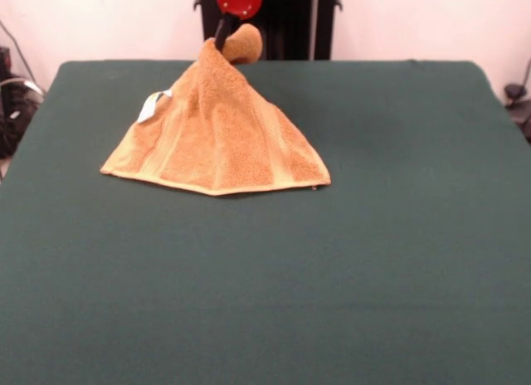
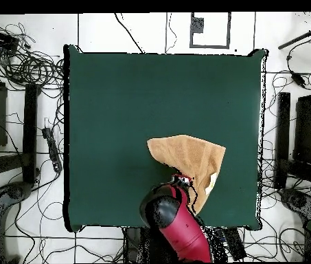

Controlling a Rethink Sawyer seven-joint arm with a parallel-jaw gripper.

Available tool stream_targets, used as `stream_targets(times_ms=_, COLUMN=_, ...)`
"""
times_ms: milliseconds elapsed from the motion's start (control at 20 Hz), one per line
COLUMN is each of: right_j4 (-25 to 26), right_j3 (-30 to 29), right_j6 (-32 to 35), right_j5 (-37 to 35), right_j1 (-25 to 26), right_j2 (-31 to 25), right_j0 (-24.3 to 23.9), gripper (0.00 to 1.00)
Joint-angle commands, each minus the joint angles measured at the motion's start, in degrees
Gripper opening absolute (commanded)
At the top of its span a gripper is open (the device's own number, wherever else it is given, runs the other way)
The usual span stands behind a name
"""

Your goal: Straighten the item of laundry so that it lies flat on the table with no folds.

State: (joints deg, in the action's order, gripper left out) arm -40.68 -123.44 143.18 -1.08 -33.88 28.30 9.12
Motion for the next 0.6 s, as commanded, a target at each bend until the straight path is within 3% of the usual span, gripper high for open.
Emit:
stream_targets(times_ms=50, right_j4=2.74, right_j3=0.29, right_j6=4.85, right_j5=-9.07, right_j1=-2.27, right_j2=-3.17, right_j0=-3.30, gripper=0.00)
stream_targets(times_ms=600, right_j4=3.55, right_j3=-0.28, right_j6=7.67, right_j5=-5.91, right_j1=-1.31, right_j2=-5.62, right_j0=-3.87, gripper=0.00)
